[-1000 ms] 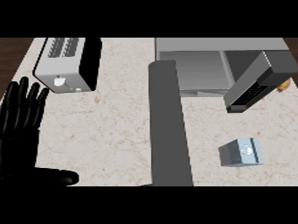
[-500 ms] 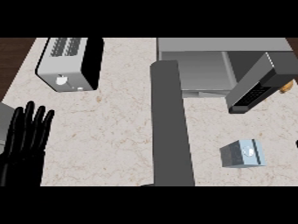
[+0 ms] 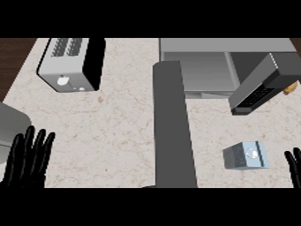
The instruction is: Pick up the milk, place it into the microwave and close the microwave
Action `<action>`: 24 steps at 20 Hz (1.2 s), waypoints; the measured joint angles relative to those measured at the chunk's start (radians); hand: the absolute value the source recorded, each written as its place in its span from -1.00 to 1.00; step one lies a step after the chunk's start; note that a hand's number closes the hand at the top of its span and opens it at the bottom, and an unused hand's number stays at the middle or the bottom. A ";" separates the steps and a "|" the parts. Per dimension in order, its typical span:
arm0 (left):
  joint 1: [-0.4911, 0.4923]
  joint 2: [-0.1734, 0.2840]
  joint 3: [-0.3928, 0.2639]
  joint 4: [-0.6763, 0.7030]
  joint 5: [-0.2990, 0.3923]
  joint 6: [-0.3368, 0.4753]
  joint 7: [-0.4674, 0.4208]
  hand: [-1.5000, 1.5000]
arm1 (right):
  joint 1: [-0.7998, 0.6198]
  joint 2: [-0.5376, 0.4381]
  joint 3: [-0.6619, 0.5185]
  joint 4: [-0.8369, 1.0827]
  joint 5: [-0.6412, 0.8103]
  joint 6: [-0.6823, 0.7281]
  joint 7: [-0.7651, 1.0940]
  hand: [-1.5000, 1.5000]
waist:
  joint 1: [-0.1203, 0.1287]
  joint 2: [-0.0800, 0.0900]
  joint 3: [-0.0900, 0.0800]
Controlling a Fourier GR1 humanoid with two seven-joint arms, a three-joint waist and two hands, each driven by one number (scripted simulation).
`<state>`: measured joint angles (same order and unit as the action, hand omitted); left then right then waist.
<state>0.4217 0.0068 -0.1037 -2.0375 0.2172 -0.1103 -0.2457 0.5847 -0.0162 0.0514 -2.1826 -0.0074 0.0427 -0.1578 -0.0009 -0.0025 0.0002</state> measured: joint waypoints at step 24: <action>0.140 0.009 0.006 0.039 0.000 -0.086 -0.158 -1.00 | -0.289 -0.034 -0.222 0.796 -0.015 -0.081 -0.443 -1.00 | 0.005 0.002 0.000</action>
<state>0.5615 0.0157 -0.0979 -1.9983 0.2172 -0.1967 -0.4034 0.2959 -0.0504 -0.1707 -1.3861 -0.0227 -0.0387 -0.6011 0.0040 -0.0005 0.0003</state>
